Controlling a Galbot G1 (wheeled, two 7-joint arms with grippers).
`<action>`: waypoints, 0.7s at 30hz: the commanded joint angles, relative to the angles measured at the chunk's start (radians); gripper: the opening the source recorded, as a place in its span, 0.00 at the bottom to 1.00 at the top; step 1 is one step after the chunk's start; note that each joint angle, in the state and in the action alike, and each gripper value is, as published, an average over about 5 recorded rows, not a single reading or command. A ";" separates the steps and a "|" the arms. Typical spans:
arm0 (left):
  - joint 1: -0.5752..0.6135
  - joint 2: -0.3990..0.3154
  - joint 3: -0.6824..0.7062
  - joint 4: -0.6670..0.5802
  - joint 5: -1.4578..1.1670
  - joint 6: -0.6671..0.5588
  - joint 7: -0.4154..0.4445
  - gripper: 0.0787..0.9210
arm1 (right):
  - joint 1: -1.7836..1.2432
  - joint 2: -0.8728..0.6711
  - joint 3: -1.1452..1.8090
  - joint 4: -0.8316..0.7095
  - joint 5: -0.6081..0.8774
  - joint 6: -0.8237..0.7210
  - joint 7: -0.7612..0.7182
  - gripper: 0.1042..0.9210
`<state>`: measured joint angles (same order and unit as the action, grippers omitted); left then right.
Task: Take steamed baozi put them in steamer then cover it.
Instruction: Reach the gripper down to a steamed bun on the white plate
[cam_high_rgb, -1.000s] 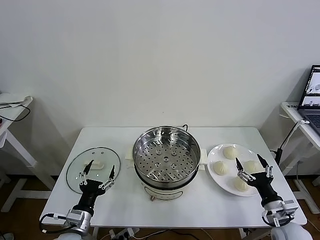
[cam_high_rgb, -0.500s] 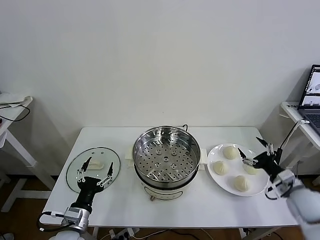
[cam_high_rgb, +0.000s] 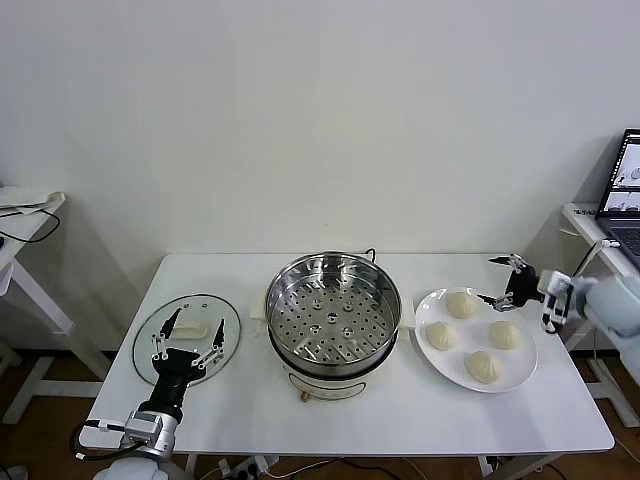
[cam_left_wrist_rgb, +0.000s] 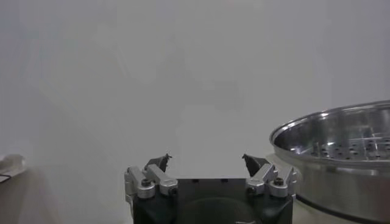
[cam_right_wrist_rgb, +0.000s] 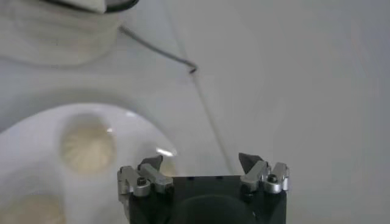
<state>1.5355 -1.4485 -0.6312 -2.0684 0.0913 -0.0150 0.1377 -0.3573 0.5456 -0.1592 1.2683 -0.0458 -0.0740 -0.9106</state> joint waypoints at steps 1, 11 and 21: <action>0.002 -0.008 0.004 -0.001 0.001 -0.001 0.000 0.88 | 0.422 0.118 -0.394 -0.280 -0.132 -0.008 -0.329 0.88; 0.006 -0.012 0.008 -0.018 0.002 0.004 -0.002 0.88 | 0.382 0.325 -0.339 -0.479 -0.283 0.018 -0.325 0.88; 0.008 -0.013 0.007 -0.011 0.002 0.001 -0.002 0.88 | 0.366 0.434 -0.287 -0.615 -0.417 0.068 -0.297 0.88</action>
<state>1.5413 -1.4604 -0.6242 -2.0810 0.0928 -0.0125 0.1354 -0.0367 0.8632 -0.4260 0.8037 -0.3416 -0.0279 -1.1713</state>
